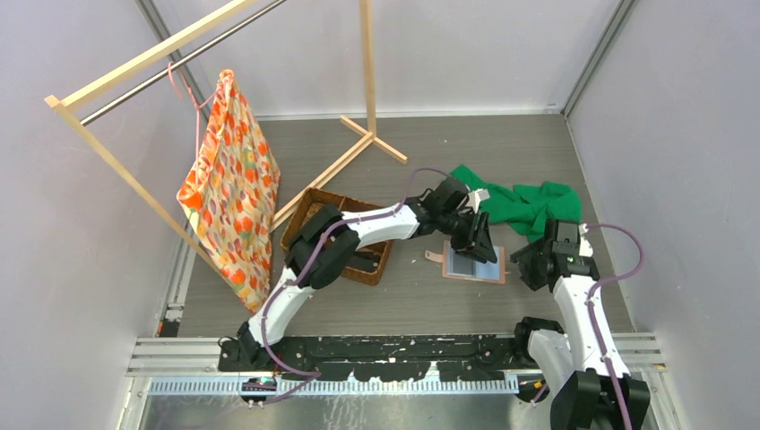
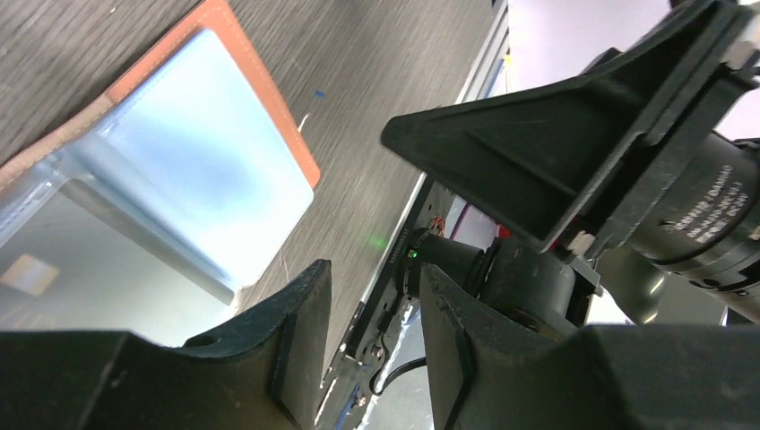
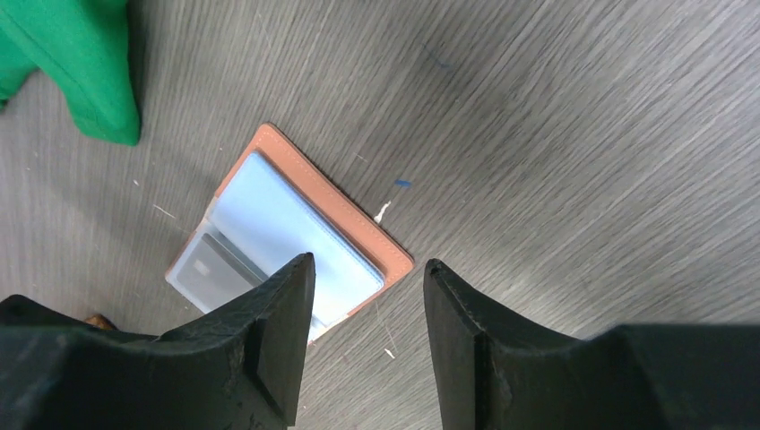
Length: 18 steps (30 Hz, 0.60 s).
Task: Take the credit cards out of the card holder
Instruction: Remove the credit card from the card holder.
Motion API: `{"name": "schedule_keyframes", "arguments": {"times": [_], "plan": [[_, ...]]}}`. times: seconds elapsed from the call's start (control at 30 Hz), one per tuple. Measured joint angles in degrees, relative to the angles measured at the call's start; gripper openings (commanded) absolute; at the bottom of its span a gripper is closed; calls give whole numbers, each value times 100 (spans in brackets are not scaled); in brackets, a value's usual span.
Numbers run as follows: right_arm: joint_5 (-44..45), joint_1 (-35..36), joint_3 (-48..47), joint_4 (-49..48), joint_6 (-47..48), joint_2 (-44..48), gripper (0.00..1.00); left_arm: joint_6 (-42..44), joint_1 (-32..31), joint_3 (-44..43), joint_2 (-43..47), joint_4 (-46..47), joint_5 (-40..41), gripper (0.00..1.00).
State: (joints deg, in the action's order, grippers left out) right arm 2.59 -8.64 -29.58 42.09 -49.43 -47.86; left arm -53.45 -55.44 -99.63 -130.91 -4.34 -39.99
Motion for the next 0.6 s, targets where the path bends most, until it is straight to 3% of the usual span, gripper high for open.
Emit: {"name": "schedule_keyframes", "arguments": {"times": [0.27,0.6], "plan": [[-529,-162,0,-114,219,-87,54,299,122,420,356,-398,529,43],[-1207,-162,-20,-1005,542,-1261,61,420,560,1189,901,-708,1025,42]]}}
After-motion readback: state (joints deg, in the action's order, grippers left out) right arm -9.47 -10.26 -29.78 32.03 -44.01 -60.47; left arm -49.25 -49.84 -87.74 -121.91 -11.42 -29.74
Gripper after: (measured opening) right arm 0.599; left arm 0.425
